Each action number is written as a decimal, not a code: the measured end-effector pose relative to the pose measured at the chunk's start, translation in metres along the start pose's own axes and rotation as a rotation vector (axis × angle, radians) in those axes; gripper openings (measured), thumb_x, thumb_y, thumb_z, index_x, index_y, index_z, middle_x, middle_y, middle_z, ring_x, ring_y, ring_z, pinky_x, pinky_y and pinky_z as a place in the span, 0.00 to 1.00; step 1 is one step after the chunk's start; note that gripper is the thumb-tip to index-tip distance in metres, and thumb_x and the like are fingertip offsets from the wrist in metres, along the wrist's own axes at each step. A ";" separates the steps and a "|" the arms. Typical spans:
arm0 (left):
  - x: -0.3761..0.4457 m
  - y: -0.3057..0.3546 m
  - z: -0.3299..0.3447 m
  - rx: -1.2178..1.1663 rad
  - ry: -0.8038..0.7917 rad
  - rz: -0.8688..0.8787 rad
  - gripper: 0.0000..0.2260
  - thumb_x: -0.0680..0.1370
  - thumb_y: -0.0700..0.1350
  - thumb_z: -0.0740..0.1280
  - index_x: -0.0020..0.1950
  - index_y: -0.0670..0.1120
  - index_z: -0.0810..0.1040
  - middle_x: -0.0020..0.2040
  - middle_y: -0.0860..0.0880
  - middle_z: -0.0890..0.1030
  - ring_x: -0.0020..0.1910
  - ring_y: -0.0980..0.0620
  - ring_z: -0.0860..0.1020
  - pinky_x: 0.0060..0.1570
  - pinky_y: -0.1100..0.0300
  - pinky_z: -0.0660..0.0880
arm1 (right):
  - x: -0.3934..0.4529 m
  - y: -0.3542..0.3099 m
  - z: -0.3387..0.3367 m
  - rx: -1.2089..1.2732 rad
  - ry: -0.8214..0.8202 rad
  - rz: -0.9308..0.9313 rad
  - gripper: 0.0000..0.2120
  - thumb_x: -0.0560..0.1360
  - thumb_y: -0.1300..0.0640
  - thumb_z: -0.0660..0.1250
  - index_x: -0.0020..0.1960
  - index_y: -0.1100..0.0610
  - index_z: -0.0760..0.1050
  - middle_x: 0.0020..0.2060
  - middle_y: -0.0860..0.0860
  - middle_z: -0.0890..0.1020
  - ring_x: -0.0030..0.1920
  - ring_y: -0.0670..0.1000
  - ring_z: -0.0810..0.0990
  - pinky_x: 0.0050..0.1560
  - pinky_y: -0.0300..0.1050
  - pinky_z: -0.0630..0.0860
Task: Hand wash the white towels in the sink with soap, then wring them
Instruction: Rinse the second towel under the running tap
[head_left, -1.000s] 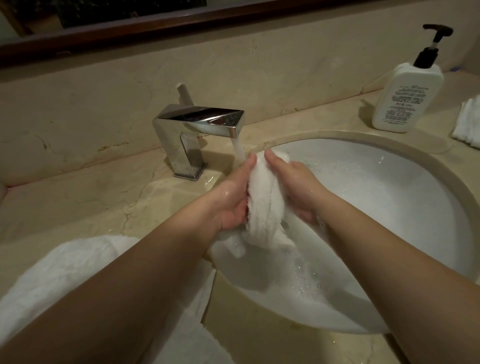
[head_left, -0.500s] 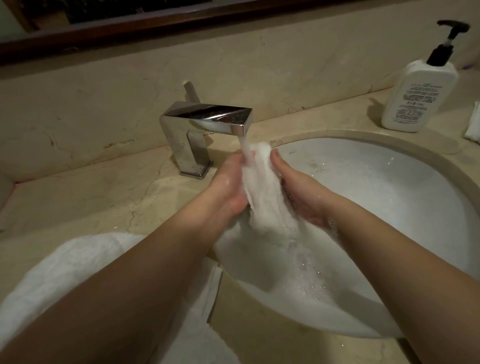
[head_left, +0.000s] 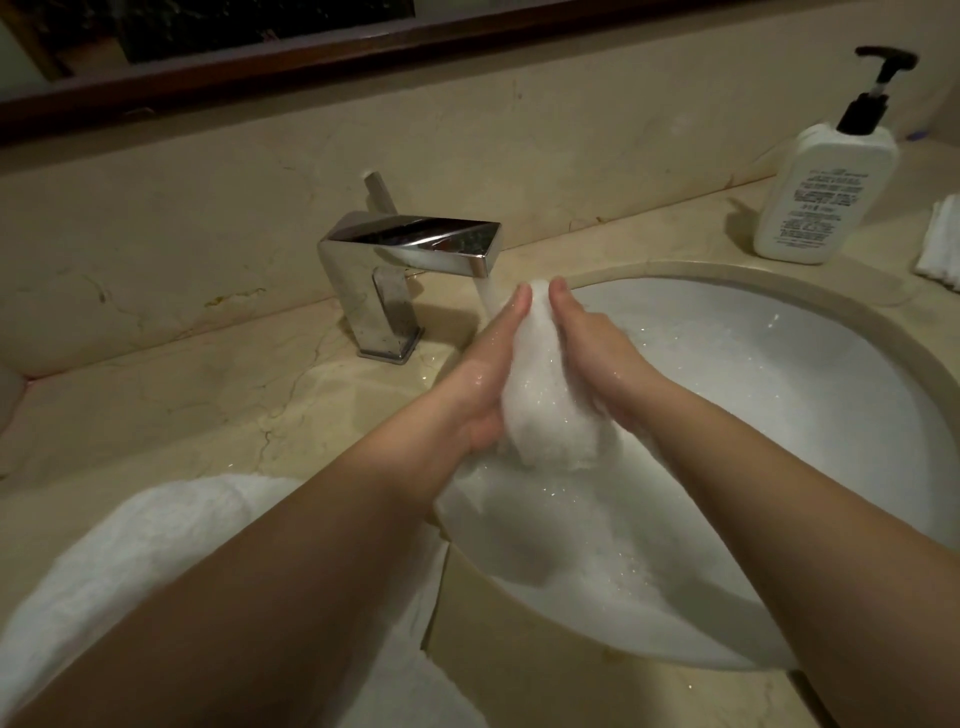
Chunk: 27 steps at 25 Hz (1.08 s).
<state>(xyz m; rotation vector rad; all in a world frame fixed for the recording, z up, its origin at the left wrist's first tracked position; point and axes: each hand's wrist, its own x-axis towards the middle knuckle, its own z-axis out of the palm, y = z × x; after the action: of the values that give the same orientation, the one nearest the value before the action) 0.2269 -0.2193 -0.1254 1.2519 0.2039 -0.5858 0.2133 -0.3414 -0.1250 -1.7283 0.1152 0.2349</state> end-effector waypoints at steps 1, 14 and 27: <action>0.000 0.001 -0.004 -0.004 -0.003 0.004 0.25 0.82 0.62 0.62 0.64 0.43 0.82 0.56 0.41 0.85 0.54 0.42 0.85 0.58 0.50 0.80 | 0.001 0.000 -0.003 -0.019 -0.026 0.013 0.32 0.81 0.32 0.50 0.59 0.54 0.81 0.50 0.51 0.86 0.52 0.51 0.85 0.56 0.45 0.78; 0.003 0.014 0.000 -0.169 -0.052 -0.004 0.33 0.78 0.71 0.55 0.49 0.42 0.81 0.45 0.40 0.83 0.43 0.42 0.84 0.44 0.52 0.80 | -0.017 -0.003 -0.001 0.101 -0.008 -0.085 0.14 0.79 0.51 0.69 0.53 0.61 0.82 0.41 0.54 0.87 0.39 0.50 0.86 0.36 0.40 0.80; 0.014 0.012 0.005 -0.150 0.149 0.099 0.22 0.81 0.62 0.63 0.50 0.43 0.80 0.50 0.38 0.84 0.47 0.42 0.83 0.55 0.48 0.80 | 0.006 0.014 -0.013 0.094 -0.250 0.012 0.33 0.73 0.24 0.54 0.63 0.44 0.79 0.59 0.48 0.84 0.60 0.51 0.83 0.66 0.52 0.74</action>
<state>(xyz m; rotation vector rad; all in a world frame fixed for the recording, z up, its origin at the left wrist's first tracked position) 0.2444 -0.2257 -0.1202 1.1533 0.3032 -0.3849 0.2172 -0.3566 -0.1377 -1.5921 -0.0462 0.4450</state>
